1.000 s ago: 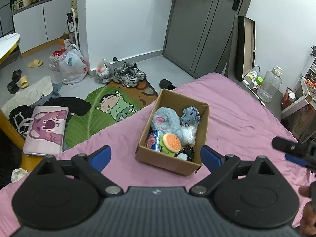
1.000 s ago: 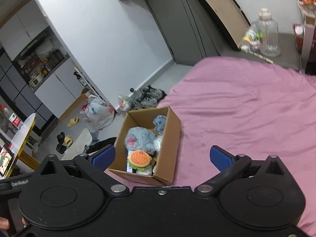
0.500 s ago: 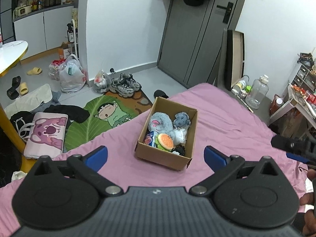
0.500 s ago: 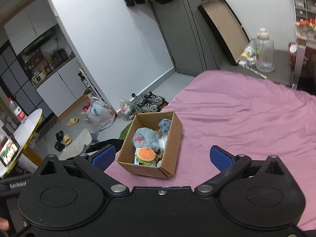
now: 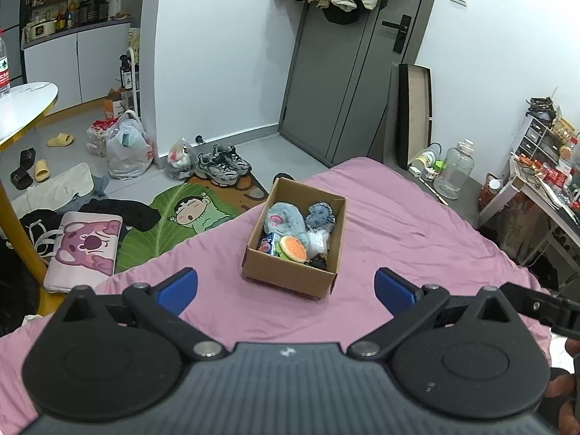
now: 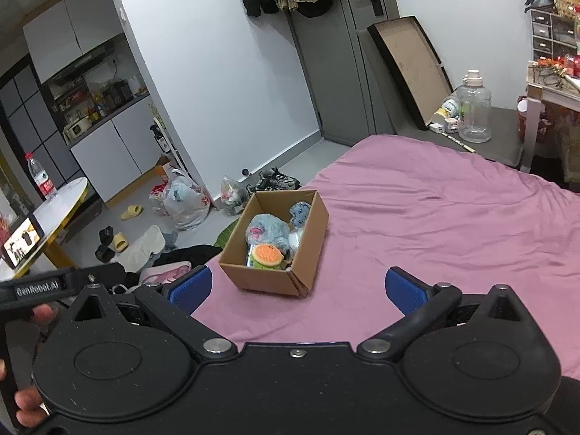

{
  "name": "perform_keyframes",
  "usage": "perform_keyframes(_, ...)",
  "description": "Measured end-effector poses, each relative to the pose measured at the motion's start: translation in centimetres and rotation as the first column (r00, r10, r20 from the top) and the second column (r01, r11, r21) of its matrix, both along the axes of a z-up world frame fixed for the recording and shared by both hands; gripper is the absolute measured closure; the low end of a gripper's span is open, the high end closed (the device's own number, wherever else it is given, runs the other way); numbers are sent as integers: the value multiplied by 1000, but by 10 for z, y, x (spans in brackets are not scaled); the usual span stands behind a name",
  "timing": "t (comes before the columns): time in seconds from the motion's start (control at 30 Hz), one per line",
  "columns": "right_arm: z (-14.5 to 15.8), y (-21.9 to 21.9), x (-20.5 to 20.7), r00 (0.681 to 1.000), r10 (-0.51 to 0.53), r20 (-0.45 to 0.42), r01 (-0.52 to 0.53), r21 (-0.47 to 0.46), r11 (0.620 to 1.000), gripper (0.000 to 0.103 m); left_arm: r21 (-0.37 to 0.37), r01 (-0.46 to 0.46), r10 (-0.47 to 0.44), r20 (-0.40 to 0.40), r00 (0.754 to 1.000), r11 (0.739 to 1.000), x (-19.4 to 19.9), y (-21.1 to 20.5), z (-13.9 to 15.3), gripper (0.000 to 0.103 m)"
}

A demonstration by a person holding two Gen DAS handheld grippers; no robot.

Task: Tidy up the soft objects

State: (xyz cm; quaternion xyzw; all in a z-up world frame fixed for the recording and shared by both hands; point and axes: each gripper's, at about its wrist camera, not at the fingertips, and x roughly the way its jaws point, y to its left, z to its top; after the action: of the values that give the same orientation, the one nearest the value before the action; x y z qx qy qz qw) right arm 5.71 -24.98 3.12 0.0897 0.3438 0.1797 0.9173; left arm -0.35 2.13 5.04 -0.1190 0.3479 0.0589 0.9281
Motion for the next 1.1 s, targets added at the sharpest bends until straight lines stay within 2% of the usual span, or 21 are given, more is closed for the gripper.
perform_keyframes(0.57,14,1,-40,999,12,32,-10,-69,998,0,-5,-2,3,30,1000,1000,-34,8,6,0)
perform_keyframes(1.1,2,2,-44,1000,19,2,-19,-65,998,0,17,17,-18,11,1000,1000,-35,6,-3,0)
